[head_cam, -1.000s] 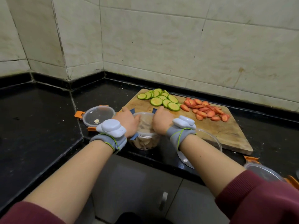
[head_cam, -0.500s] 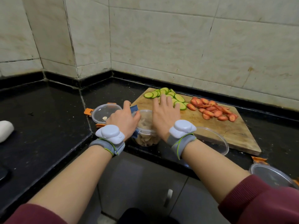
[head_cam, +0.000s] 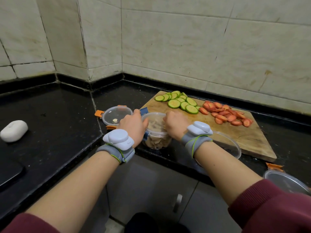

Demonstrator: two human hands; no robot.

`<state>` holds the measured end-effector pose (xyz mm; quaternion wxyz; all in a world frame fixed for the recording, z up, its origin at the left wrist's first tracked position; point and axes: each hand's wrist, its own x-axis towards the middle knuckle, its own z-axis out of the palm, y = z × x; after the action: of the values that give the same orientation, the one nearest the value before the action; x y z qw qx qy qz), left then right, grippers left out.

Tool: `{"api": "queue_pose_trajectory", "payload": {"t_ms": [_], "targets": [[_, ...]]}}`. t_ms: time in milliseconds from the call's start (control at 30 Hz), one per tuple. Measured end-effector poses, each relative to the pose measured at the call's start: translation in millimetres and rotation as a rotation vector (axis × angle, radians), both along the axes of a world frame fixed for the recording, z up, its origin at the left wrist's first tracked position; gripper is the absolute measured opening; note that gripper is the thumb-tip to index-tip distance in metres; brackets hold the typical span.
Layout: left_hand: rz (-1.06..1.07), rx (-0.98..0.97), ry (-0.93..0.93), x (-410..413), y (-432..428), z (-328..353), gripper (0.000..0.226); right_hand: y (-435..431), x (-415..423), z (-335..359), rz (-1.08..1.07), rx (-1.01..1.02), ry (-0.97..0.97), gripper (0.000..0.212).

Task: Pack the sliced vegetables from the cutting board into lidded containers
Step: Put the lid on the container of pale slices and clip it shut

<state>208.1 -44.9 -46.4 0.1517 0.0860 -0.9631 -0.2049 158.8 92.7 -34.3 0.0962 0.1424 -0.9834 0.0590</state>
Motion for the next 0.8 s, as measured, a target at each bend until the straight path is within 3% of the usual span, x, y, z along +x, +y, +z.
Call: {"api": "queue_pose_trajectory", "payload": {"t_ms": [267,667,800], "targets": [[-0.024,0.010,-0.130,3,6,9,0.038,3,-14,6,-0.035,-0.237,-0.183,0.029],[-0.067,0.239,-0.213,0,-1,12,0.034,14,-27,8,0.015,-0.378,-0.210,0.024],[-0.077,0.309,-0.203,3,1,14,0.034,20,-31,7,0.015,-0.449,-0.217,0.030]]}}
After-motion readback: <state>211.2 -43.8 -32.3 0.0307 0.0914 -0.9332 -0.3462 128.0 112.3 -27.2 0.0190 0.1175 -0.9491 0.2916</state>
